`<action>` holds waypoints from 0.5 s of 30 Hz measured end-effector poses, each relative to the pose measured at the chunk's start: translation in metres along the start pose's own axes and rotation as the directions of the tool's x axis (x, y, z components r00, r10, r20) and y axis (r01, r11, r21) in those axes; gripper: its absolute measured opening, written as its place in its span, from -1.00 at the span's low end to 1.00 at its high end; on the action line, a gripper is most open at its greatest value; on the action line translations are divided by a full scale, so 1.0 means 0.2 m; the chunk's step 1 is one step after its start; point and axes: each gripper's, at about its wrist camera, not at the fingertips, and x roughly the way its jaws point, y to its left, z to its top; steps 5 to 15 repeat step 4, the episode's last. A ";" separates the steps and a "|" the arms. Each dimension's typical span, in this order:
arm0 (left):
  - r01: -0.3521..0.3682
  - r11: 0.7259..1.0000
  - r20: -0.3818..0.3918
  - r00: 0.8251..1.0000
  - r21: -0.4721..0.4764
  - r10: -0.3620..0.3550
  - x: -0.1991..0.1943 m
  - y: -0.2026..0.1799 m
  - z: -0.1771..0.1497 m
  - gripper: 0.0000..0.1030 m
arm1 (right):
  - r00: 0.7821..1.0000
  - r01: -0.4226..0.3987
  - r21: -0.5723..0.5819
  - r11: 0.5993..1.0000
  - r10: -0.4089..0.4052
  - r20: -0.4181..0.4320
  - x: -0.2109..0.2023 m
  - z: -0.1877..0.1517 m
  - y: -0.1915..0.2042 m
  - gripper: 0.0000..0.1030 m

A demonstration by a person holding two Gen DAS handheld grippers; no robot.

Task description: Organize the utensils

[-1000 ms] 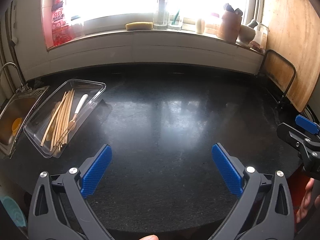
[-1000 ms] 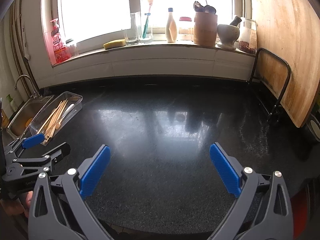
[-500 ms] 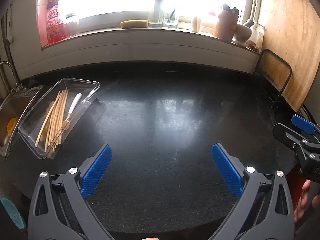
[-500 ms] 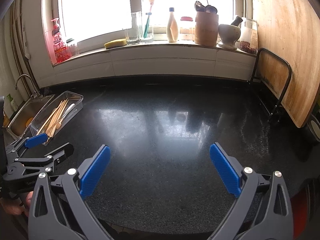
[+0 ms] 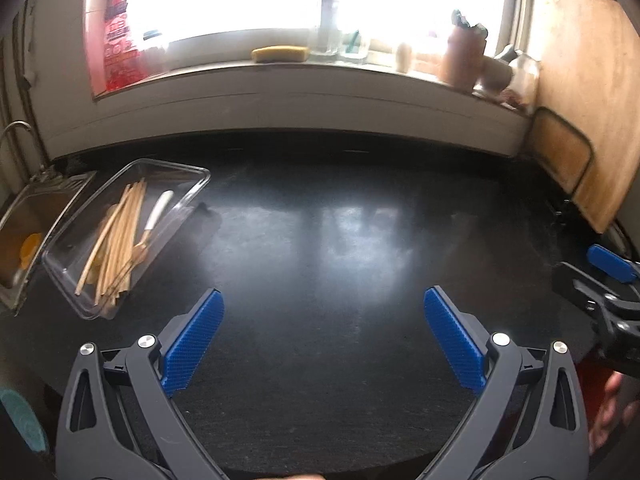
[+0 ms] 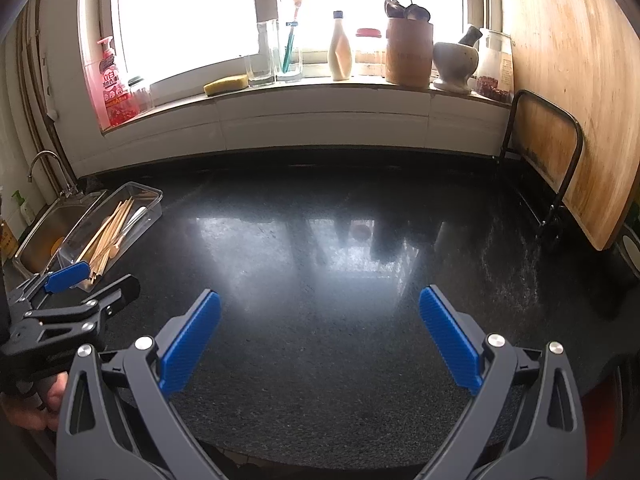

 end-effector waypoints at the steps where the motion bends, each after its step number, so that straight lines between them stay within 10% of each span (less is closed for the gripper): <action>1: -0.002 1.000 0.002 1.000 0.000 0.002 0.01 0.00 0.00 0.89 | 1.000 -0.002 0.001 1.000 0.002 0.000 0.00 0.00 -0.01 0.87; 15: -0.010 1.000 -0.012 1.000 0.016 0.010 0.04 0.00 0.01 0.89 | 1.000 -0.006 0.013 1.000 0.006 -0.004 0.03 0.01 -0.04 0.87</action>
